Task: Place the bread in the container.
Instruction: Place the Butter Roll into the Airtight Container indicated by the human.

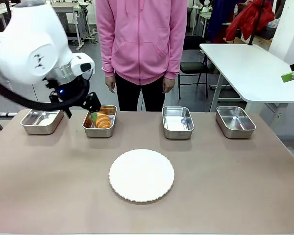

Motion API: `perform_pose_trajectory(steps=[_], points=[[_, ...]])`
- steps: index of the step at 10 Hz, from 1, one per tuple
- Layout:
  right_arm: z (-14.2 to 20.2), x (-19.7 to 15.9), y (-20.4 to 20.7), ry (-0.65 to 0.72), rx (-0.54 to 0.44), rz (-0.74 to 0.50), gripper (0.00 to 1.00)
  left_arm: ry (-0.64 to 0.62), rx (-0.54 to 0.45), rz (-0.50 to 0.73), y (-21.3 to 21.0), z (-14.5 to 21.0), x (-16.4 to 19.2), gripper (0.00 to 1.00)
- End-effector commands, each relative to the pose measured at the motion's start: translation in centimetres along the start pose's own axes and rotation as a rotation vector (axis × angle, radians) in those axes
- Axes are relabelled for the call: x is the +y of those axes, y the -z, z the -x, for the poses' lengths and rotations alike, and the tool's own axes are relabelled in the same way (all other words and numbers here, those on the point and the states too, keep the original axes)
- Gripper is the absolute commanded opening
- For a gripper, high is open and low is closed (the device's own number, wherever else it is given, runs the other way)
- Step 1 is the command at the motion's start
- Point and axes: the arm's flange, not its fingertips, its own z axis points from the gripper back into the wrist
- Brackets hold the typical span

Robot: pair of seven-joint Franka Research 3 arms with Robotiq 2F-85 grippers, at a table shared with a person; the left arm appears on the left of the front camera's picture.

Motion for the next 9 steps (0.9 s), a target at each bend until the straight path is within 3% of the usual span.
perform_pose_trajectory(steps=[1, 5, 9], points=[[0.1, 0.0, 0.0, -0.013, -0.026, -0.008, 1.00, 0.005, -0.030, 0.026, -0.4, 3.2, 0.2, 1.00], [0.1, 0.0, 0.0, -0.013, -0.026, -0.008, 1.00, -0.044, -0.057, 0.039, -0.9, 6.8, -0.1, 1.00], [0.1, 0.0, 0.0, -0.013, -0.026, -0.008, 1.00, -0.022, -0.024, 0.023, -0.9, 6.0, -0.1, 1.00]])
